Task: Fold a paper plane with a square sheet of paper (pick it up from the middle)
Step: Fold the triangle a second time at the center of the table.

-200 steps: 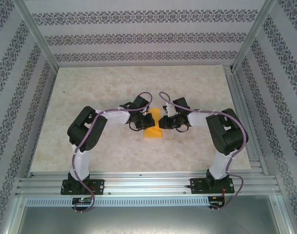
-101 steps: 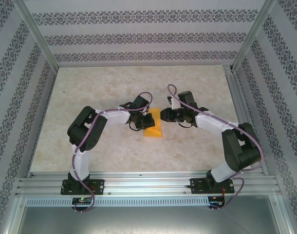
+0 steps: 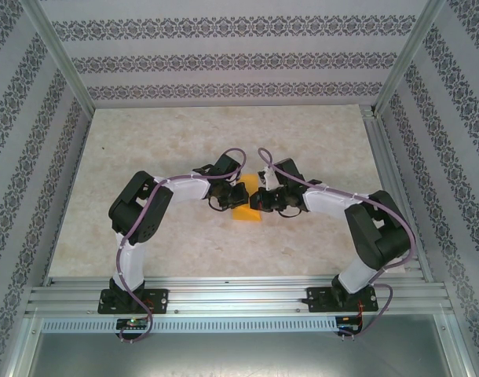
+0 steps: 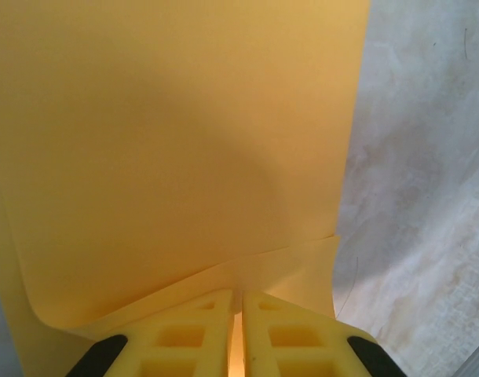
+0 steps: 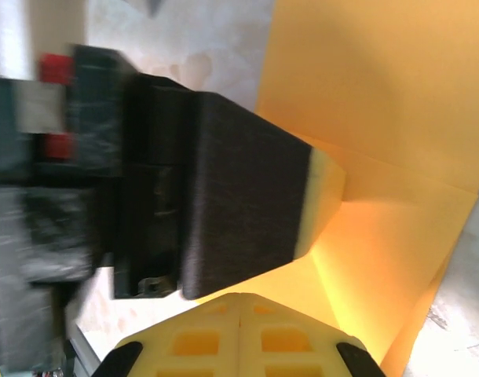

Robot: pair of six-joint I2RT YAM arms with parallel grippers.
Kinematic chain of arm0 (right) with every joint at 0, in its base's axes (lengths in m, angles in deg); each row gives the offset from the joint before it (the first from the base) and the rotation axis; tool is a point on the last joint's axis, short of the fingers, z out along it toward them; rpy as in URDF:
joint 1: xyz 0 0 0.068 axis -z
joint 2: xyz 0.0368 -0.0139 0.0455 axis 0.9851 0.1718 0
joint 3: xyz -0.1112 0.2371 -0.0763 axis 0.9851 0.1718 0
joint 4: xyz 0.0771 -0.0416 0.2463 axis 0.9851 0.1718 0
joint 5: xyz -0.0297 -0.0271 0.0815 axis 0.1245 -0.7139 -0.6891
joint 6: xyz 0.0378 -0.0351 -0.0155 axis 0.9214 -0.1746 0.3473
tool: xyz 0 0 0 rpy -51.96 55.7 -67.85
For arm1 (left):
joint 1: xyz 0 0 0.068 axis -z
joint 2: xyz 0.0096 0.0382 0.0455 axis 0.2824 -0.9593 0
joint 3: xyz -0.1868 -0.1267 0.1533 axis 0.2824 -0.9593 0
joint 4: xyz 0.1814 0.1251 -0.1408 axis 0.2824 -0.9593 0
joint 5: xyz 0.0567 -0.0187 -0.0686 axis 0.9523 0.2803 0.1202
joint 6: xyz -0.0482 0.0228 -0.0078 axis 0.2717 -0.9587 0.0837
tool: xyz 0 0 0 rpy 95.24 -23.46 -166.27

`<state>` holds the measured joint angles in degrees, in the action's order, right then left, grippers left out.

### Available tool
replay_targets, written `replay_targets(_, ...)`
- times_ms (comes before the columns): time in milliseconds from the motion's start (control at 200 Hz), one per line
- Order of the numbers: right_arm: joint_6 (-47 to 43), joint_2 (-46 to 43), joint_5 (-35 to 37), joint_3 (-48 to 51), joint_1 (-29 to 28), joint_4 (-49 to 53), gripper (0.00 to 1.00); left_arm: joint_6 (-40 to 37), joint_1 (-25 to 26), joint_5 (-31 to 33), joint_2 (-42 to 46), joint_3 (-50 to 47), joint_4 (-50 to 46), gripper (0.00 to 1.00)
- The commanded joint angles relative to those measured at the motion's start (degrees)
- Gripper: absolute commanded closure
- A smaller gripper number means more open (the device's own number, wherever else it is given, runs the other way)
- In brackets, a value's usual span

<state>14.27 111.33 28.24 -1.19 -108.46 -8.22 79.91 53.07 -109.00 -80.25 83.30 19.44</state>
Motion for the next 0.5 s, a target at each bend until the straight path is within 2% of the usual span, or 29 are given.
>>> replay_targets(0, 1.42, 2.20, -0.57, 0.82, -0.34, -1.08, 0.97, -1.23, 0.60, 1.60, -1.77, 0.08, -2.14, 0.86)
replay_targets(495, -1.24, 5.85, 3.13, -0.22, 0.60, 4.25, 0.97, -1.22, 0.60, 1.57, -2.07, 0.23, -2.10, 0.86)
